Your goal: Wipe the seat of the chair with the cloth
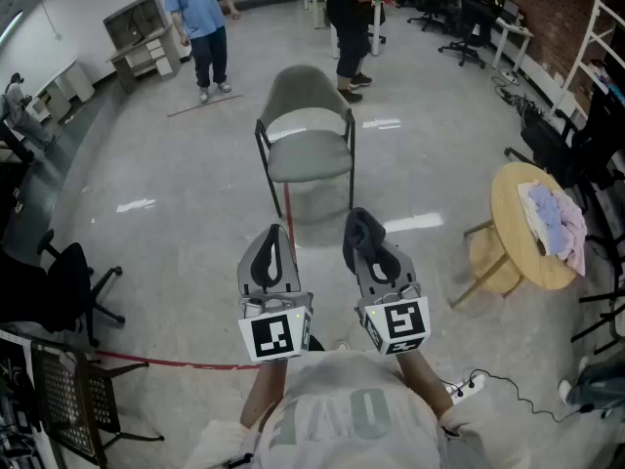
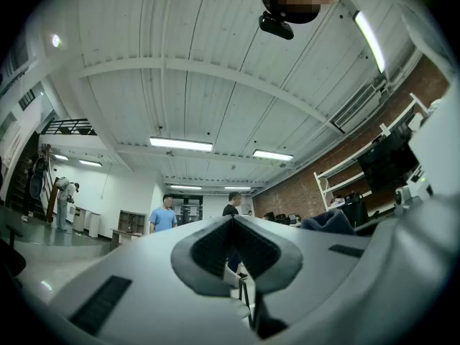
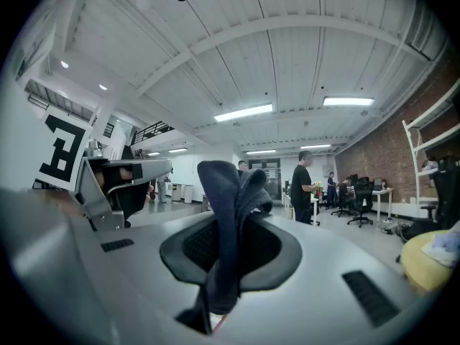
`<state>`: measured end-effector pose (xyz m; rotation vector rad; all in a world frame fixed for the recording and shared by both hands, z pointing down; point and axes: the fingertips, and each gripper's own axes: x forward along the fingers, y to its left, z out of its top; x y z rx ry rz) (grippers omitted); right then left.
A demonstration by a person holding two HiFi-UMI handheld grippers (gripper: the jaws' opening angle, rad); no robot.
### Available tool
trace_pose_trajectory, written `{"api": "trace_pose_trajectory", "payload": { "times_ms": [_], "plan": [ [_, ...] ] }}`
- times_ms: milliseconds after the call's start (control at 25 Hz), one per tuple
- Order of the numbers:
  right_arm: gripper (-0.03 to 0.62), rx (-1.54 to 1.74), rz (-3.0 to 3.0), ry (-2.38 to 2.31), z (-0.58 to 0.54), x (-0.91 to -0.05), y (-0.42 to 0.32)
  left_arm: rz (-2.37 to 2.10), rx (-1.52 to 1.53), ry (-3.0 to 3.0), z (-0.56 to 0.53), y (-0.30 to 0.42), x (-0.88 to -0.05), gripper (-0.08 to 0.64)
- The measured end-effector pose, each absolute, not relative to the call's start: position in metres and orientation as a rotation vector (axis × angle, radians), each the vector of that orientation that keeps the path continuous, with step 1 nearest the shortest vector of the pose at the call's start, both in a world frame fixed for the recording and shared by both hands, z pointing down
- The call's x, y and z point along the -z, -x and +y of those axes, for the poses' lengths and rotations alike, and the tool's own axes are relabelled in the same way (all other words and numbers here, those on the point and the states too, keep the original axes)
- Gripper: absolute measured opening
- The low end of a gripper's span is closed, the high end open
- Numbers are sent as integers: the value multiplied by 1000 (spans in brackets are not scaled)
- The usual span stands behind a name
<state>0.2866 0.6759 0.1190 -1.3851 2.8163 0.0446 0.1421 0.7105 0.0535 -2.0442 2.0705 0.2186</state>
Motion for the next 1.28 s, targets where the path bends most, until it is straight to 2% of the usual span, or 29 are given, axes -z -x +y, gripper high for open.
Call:
{"api": "trace_pose_trajectory", "payload": {
  "times_ms": [880,1080,1280],
  "plan": [
    [58,39,2792,1347,655,-126,-306,2126,-172,2026,703,-136,-59,15],
    [58,133,2799,1338,630,-143,-303,2204,-166,1985,689,-113,-72,15],
    [58,69,2848,1334,614,-155,-292,2247,-180,1969,663,-87,-87,15]
  ]
}}
